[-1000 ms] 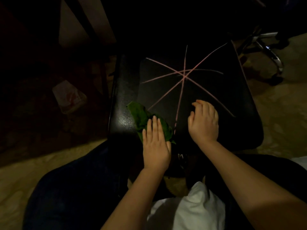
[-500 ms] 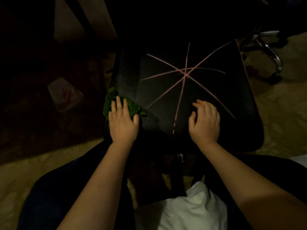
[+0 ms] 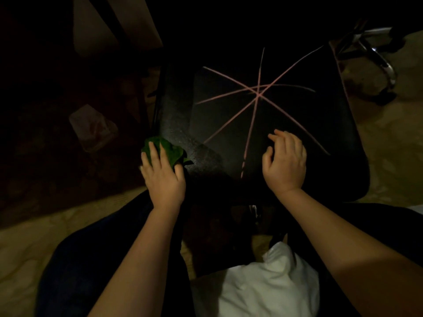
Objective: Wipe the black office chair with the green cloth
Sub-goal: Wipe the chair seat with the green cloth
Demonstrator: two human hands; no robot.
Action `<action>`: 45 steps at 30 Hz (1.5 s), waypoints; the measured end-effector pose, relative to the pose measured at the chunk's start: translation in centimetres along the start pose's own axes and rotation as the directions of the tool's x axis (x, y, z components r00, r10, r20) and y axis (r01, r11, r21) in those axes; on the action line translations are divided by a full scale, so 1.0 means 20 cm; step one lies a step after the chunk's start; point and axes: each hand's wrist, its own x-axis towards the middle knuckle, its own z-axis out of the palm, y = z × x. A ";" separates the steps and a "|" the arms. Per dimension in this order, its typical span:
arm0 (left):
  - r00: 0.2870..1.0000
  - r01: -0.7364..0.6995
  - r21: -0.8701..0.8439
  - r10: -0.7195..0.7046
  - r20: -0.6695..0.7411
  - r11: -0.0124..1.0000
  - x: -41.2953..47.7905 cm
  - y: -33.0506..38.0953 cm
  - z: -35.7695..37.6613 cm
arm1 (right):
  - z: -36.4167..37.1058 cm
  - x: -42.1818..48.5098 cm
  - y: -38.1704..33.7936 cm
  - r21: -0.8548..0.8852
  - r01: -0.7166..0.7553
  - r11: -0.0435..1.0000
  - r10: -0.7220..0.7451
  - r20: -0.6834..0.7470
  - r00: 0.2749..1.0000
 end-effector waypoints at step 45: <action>0.992 -0.122 0.072 0.123 -0.009 0.990 -0.31 0.45 0.24 | -0.01 -0.03 -0.06 0.087 -0.031 0.996 0.033 -0.020 0.999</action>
